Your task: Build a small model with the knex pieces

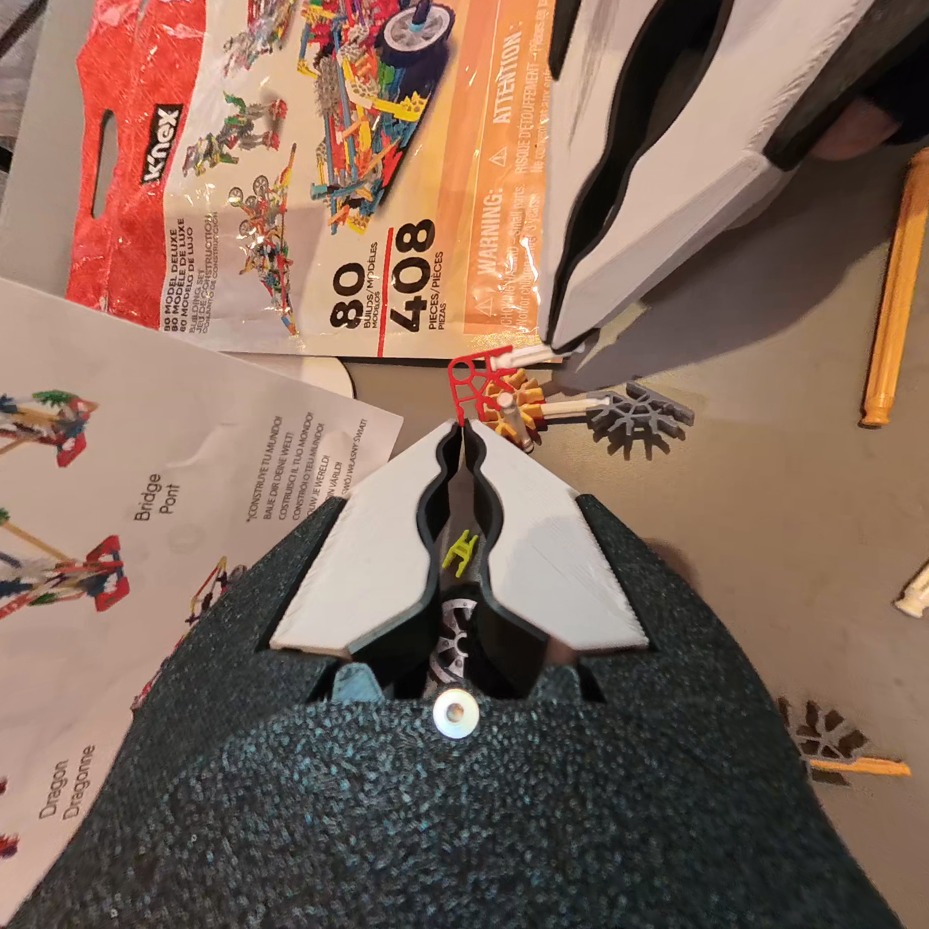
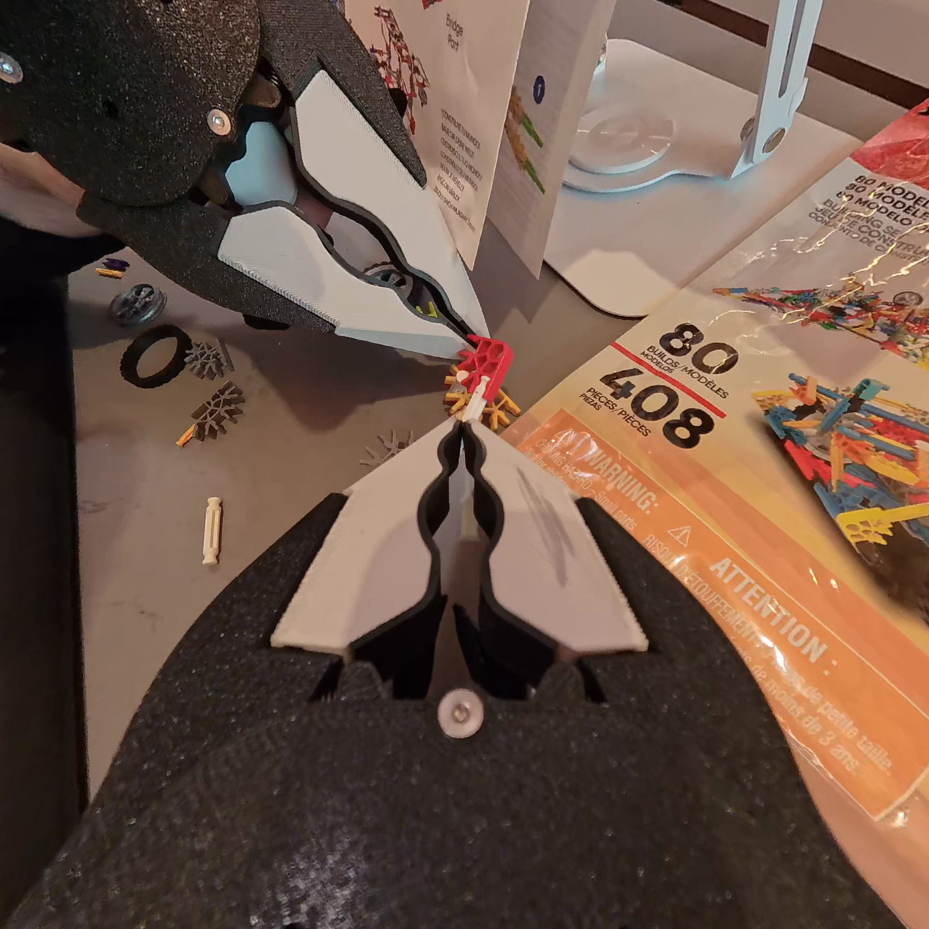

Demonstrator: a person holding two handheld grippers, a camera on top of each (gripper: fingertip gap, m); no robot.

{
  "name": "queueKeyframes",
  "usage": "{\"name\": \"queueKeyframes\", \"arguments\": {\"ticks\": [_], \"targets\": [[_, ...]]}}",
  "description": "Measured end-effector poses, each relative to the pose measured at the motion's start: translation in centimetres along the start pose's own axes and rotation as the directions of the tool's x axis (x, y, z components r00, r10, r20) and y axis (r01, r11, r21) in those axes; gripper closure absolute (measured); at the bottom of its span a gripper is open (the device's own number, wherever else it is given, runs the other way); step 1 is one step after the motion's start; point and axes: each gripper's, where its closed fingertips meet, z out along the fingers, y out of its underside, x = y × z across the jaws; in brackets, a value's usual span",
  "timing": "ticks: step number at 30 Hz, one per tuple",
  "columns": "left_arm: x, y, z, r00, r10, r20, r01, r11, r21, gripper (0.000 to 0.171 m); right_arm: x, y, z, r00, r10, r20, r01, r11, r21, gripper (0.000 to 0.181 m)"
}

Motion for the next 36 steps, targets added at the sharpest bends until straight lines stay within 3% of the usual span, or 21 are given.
{"name": "queueKeyframes", "arguments": {"ticks": [31,36], "targets": [[0.6,0.9,-0.3,0.999,-0.013,-0.043,0.011,0.999,-0.044,0.171,-1.2,1.1,1.0,0.994,-0.108,-0.006,0.107,0.990,-0.090,0.180],[0.6,1.0,-0.5,0.999,-0.013,-0.046,0.011,0.999,-0.042,0.163,-1.2,1.3,1.0,0.993,-0.114,-0.004,0.113,0.989,-0.099,0.180]]}}
